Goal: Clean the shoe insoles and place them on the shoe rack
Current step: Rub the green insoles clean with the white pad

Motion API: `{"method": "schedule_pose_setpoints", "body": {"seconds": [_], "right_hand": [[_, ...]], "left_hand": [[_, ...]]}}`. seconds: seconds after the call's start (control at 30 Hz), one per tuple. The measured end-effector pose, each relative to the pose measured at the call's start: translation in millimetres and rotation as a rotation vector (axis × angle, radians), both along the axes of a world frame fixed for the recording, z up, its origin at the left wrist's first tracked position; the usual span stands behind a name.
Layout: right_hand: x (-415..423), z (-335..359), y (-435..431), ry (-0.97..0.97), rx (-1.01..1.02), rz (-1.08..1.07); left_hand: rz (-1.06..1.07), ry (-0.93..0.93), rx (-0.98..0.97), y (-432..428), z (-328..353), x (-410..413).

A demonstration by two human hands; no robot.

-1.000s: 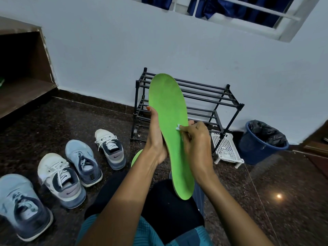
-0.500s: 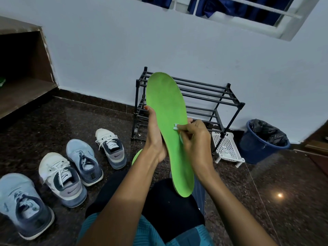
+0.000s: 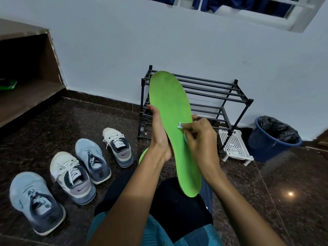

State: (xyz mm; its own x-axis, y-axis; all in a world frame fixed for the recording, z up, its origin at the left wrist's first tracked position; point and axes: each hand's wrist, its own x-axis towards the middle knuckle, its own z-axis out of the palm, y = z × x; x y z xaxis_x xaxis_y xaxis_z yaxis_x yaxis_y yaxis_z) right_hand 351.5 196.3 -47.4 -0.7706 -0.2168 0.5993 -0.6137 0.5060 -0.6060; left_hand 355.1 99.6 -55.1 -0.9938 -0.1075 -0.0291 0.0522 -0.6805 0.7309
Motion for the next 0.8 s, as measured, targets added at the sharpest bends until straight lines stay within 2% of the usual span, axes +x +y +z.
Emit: {"method": "schedule_pose_setpoints", "body": {"seconds": [0.13, 0.33, 0.43, 0.53, 0.67, 0.8], "right_hand": [[-4, 3, -2, 0.028, -0.005, -0.039], [12, -4, -2, -0.135, -0.068, 0.105], [12, -5, 0, -0.107, -0.044, 0.093], [4, -2, 1, 0.021, 0.024, 0.007], [-2, 0, 1, 0.090, 0.053, -0.061], [2, -3, 0, 0.024, 0.026, -0.017]], "left_hand": [[0.019, -0.006, 0.012, 0, -2, -1], [0.020, 0.030, 0.036, -3, -3, -2], [0.014, 0.029, 0.026, -2, -3, -2], [0.001, 0.032, 0.024, 0, -2, -1], [-0.022, 0.019, 0.035, 2, 0, 0], [-0.001, 0.025, 0.017, 1, -1, 0]]}}
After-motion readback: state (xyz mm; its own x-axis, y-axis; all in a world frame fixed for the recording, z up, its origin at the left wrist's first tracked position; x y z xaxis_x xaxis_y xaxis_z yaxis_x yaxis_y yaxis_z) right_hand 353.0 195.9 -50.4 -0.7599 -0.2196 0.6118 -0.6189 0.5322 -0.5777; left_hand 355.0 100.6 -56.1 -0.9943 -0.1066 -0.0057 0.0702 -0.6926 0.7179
